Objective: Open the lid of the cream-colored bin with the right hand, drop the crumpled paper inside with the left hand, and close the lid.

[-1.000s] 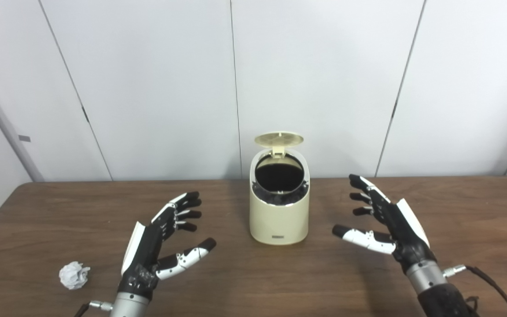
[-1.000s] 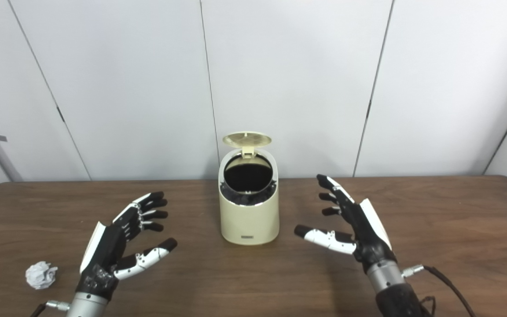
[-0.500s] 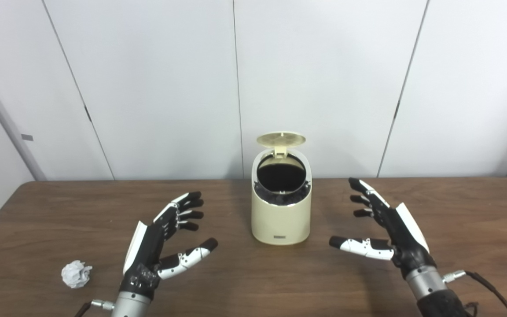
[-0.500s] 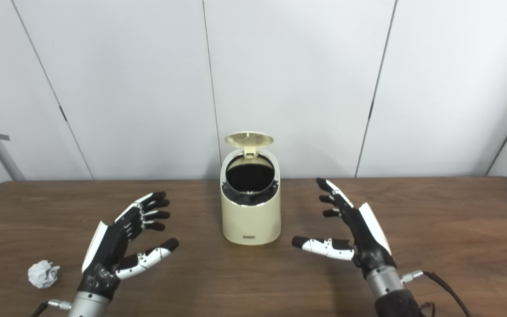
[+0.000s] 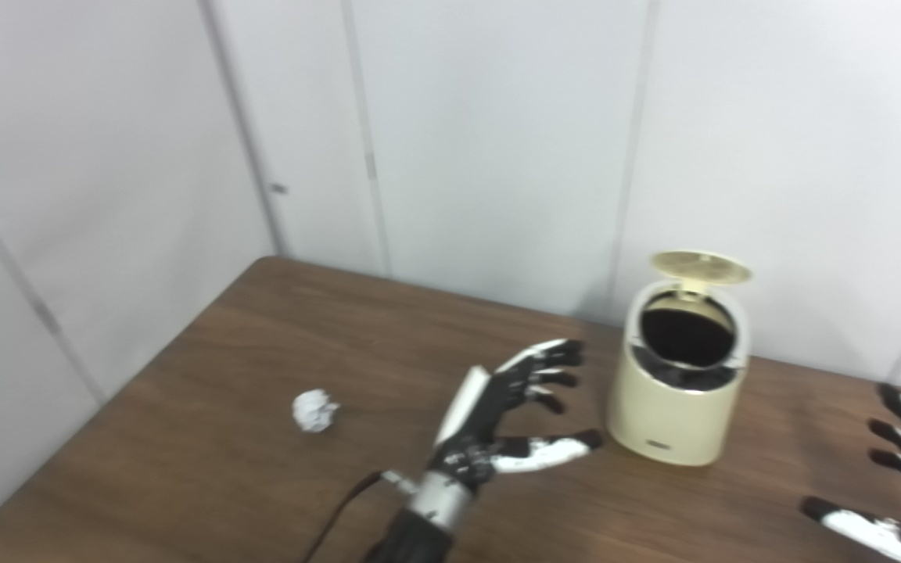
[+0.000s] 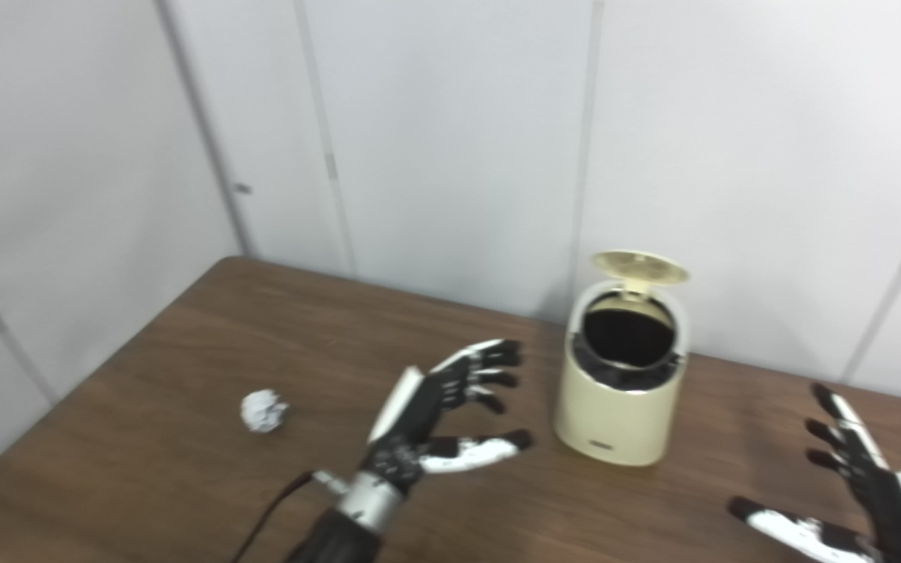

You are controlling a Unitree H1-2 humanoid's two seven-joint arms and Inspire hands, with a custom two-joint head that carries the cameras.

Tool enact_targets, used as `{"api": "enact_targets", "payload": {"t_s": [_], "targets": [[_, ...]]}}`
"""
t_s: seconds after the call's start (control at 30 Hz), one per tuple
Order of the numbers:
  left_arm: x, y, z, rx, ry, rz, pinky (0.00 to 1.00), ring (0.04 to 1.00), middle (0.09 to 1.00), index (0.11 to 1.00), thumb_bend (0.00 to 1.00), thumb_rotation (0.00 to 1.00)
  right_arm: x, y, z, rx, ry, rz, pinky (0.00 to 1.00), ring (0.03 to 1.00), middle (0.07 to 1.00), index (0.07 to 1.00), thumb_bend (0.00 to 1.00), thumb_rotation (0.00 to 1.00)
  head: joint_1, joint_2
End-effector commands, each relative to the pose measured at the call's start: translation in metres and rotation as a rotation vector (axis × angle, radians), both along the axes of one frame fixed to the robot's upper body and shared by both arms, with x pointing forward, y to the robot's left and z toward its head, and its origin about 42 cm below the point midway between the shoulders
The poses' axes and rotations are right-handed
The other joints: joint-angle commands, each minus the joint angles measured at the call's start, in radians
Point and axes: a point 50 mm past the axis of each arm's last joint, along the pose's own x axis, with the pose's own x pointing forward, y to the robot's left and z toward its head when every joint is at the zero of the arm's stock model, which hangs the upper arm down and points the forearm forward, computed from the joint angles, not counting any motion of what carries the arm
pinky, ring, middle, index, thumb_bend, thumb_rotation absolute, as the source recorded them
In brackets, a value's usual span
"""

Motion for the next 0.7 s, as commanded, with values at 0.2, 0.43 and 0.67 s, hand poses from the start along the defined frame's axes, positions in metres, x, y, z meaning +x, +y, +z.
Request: {"api": "enact_targets", "payload": {"t_s": [0.2,0.43,0.67], "targets": [[-0.007,0.015,0.03,0.224,-0.108,0.149,0.54,0.725,0.82,0.848,0.67,0.16,0.004,0.0,0.026,-0.045,-0.078,0.018,0.6,0.821,0.907,0.903,0.94,0.56,0.03,-0.008],[-0.027,0.059,0.057,0.508,-0.122,0.264,0.56,0.674,0.755,0.805,0.72,0.09,0.005,0.0,0.025,-0.066,-0.081,0.025,0.53,0.783,0.889,0.888,0.97,0.6,0.037,-0.012],[-0.038,0.106,0.084,0.753,-0.065,0.376,0.48,0.62,0.72,0.77,0.75,0.08,0.008,0.0,0.028,-0.068,-0.082,0.024,0.55,0.784,0.888,0.889,0.98,0.63,0.036,-0.012]]}}
